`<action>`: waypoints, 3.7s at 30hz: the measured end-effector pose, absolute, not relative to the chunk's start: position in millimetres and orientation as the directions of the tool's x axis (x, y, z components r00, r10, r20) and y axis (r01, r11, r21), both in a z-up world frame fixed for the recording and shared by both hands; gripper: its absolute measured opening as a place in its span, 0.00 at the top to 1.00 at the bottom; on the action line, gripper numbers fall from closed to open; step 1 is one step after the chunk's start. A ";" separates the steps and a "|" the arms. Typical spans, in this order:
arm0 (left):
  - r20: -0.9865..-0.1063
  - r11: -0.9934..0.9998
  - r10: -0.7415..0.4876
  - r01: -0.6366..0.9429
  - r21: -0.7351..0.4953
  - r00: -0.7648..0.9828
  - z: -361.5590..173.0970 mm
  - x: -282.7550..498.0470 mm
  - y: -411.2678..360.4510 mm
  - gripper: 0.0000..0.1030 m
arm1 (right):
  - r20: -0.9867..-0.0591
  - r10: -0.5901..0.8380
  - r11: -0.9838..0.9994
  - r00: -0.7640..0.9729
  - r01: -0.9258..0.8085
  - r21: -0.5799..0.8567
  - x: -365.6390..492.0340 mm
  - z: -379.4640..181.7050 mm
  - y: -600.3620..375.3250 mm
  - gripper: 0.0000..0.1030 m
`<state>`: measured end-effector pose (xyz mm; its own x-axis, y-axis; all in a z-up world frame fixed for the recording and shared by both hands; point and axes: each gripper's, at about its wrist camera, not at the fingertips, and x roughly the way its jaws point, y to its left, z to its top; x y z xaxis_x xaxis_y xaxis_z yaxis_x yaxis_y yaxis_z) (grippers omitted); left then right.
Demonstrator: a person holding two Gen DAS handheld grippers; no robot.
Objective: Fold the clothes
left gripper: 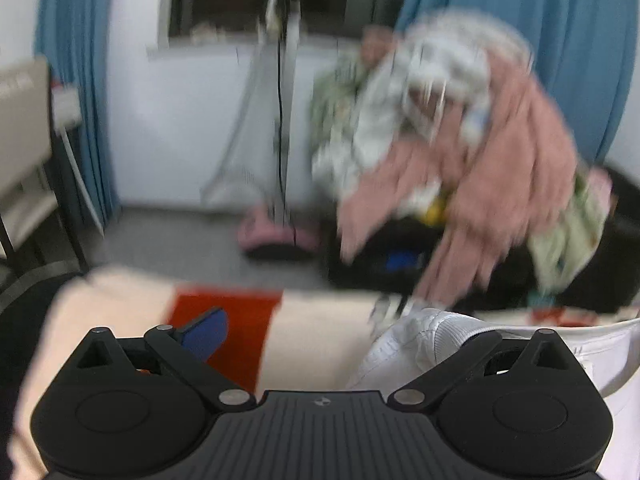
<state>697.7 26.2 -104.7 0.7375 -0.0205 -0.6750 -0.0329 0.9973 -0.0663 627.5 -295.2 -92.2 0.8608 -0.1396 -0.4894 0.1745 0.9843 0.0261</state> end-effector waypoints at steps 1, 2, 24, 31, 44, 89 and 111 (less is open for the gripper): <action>-0.718 0.998 -0.037 -0.009 -0.060 0.695 -121.0 709.2 27.7 0.02 | -0.532 -0.128 0.987 0.837 0.162 0.016 637.6 -107.6 -294.9 0.41; -0.758 0.998 -0.053 0.016 -0.056 0.650 -137.2 720.8 29.3 0.02 | -0.583 -0.118 0.989 0.804 0.146 0.000 646.3 -121.0 -293.4 0.41; -0.555 0.981 -0.193 0.168 -0.095 0.809 21.2 459.6 58.7 0.00 | -0.525 0.111 0.989 0.844 -0.044 0.138 468.6 -33.4 -240.3 0.26; -0.454 0.988 -0.145 0.108 -0.108 0.879 49.1 266.6 78.9 0.00 | -0.359 0.091 0.991 0.929 -0.049 0.124 298.4 -5.3 -215.6 0.26; -0.364 0.985 -0.157 0.121 -0.122 0.918 -1.0 88.9 70.3 0.00 | -0.188 0.082 0.989 0.979 -0.056 0.140 135.3 -61.2 -213.1 0.26; -0.529 0.936 0.162 -0.299 -0.184 0.833 -50.4 483.5 217.3 0.98 | -0.360 0.063 0.941 0.931 0.065 0.333 231.7 -165.1 -237.5 0.26; -0.547 0.978 0.138 -0.199 -0.054 0.825 -43.1 460.5 166.3 0.33 | -0.314 0.057 0.977 0.948 0.011 0.212 244.5 -159.3 -218.7 0.26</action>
